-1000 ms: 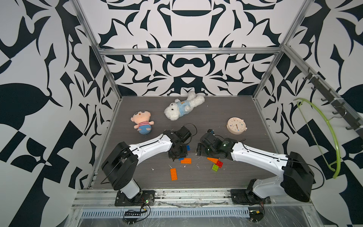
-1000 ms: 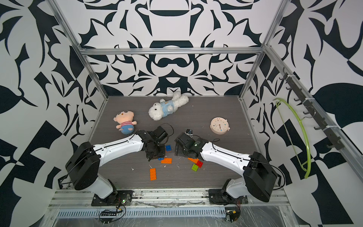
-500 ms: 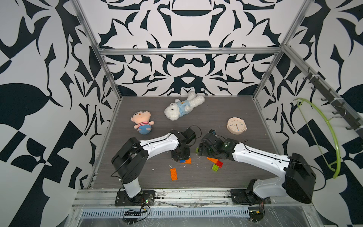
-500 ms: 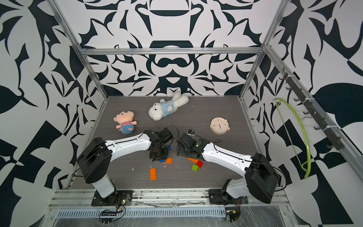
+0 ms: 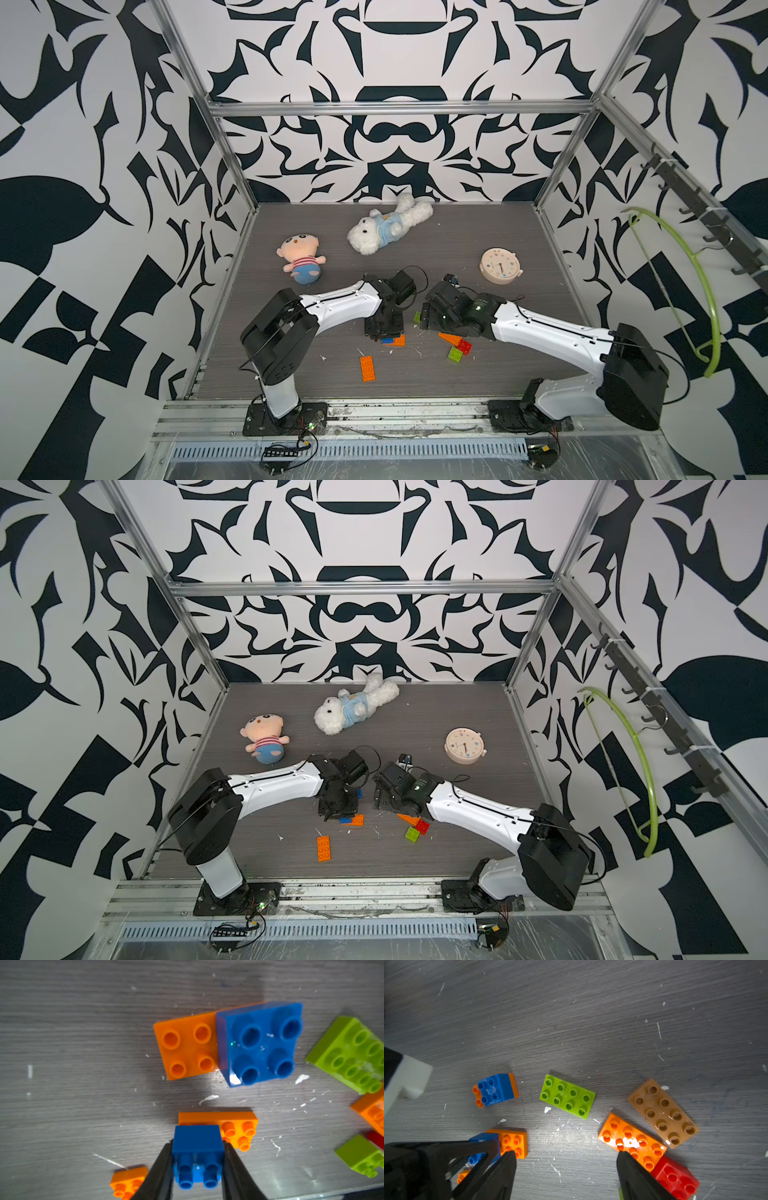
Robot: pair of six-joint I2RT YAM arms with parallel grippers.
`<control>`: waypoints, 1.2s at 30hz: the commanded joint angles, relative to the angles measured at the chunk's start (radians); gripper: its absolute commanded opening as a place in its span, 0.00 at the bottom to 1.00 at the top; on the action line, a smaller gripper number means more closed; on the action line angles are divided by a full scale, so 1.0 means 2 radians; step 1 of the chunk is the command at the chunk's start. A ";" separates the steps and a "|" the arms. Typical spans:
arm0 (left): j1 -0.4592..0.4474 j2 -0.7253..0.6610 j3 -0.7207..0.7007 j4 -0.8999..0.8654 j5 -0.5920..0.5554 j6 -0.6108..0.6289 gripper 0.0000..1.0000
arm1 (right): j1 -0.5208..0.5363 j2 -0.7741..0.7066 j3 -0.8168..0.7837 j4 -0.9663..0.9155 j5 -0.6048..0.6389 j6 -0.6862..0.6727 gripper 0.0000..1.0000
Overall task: Assemble the number 5 with lego
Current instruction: Assemble the lego brick with the lego brick.
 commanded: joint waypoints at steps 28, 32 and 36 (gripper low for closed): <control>-0.028 0.061 0.025 -0.075 -0.045 -0.017 0.30 | -0.002 -0.020 -0.003 -0.028 0.052 0.022 0.81; -0.032 0.053 -0.003 -0.049 -0.041 -0.031 0.29 | -0.002 -0.022 -0.004 -0.031 0.055 0.023 0.81; -0.032 0.053 -0.024 -0.011 -0.022 -0.036 0.28 | -0.002 -0.021 -0.004 -0.030 0.054 0.024 0.81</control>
